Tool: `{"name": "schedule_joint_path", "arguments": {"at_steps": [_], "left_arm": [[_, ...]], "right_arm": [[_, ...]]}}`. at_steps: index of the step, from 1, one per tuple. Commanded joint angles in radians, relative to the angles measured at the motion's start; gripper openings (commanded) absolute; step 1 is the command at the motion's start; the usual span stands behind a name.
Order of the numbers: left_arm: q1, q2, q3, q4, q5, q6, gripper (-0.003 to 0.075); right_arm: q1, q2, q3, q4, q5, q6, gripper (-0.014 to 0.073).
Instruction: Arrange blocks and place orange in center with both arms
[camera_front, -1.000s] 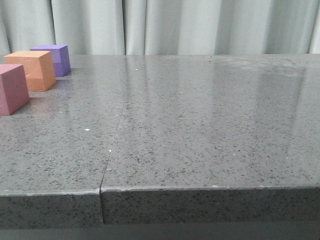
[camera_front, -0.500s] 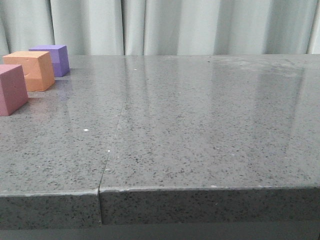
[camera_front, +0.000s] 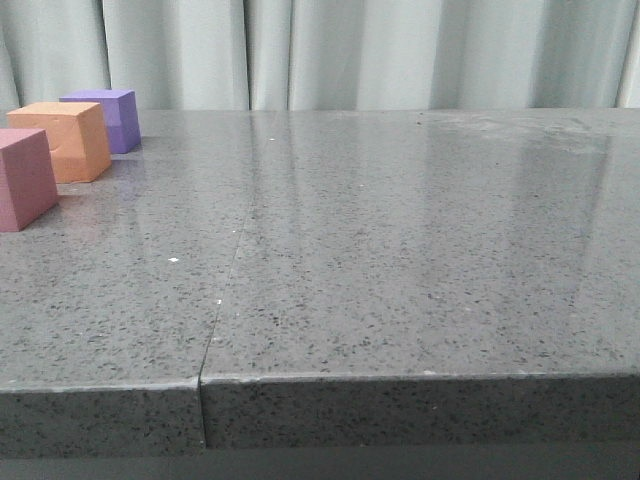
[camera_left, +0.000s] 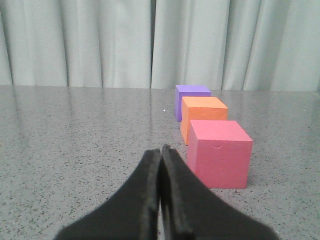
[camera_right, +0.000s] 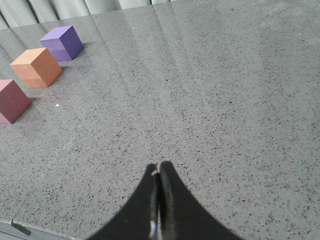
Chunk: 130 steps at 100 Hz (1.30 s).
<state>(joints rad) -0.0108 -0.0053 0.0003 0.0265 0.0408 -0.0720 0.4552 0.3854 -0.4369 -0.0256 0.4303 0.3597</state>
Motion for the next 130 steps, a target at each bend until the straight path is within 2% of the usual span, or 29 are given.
{"name": "schedule_joint_path", "arguments": {"at_steps": [1,67,79,94,101,114,130], "left_arm": [[0.001,-0.03,0.042,-0.009,-0.087,0.0,-0.002],[0.001,-0.03,0.042,-0.009,-0.087,0.0,-0.002],[0.001,-0.03,0.042,-0.009,-0.087,0.0,-0.002],[0.001,-0.03,0.042,-0.009,-0.087,0.0,-0.002],[0.001,-0.03,0.042,-0.009,-0.087,0.0,-0.002],[0.001,-0.03,0.042,-0.009,-0.087,0.0,-0.002],[0.001,-0.03,0.042,-0.009,-0.087,0.0,-0.002]], "right_arm": [[0.001,0.006,-0.023,-0.013,-0.078,-0.01,-0.0068],[-0.01,0.004,-0.012,-0.013,-0.1,-0.01,-0.0068],[-0.077,-0.021,0.04,-0.013,-0.2,-0.024,-0.0068],[-0.19,-0.081,0.172,0.012,-0.445,-0.147,-0.0068],[-0.24,-0.119,0.227,0.038,-0.512,-0.198,-0.0068],[-0.309,-0.195,0.296,0.055,-0.521,-0.225,-0.0068],[-0.348,-0.256,0.37,0.055,-0.521,-0.276,-0.0068]]}}
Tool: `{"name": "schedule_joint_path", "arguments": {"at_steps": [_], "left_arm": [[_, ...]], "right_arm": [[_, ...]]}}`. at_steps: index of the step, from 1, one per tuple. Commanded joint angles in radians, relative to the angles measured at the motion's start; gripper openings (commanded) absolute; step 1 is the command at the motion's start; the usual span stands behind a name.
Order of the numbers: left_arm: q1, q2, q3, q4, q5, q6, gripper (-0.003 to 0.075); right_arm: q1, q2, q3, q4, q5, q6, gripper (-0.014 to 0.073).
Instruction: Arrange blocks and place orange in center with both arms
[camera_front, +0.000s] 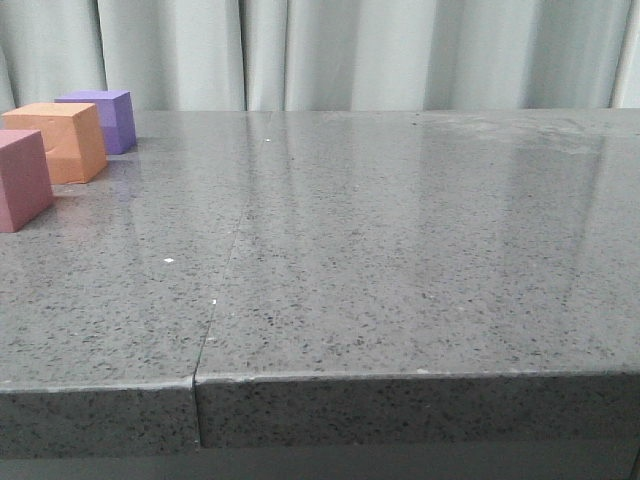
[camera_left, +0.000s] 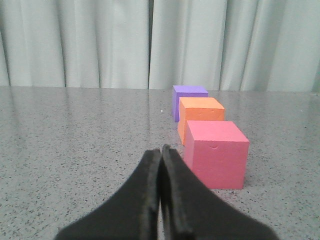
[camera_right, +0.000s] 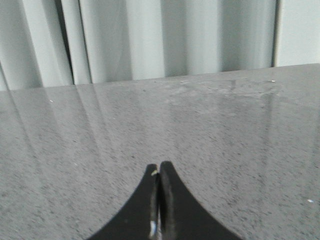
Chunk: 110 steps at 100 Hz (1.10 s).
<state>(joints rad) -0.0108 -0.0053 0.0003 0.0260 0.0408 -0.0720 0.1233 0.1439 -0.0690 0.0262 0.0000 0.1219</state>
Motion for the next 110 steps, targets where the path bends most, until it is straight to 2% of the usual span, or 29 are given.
{"name": "schedule_joint_path", "arguments": {"at_steps": [1,25,36,56,110], "left_arm": [[0.001,-0.03,0.042,-0.009,-0.087,0.0,-0.002],[0.001,-0.03,0.042,-0.009,-0.087,0.0,-0.002],[0.001,-0.03,0.042,-0.009,-0.087,0.0,-0.002],[0.001,-0.03,0.042,-0.009,-0.085,0.0,-0.002],[0.001,-0.03,0.042,-0.009,-0.085,0.0,-0.002]], "right_arm": [[-0.017,-0.018,0.007,0.003,-0.09,-0.039,-0.0068],[-0.036,-0.112,0.081,0.003,-0.093,-0.035,-0.0068],[-0.065,-0.183,0.08,0.002,-0.049,-0.029,-0.0068],[-0.069,-0.178,0.081,0.0,-0.007,-0.029,-0.0068],[-0.069,-0.178,0.081,0.0,-0.012,-0.029,-0.0068]]}}
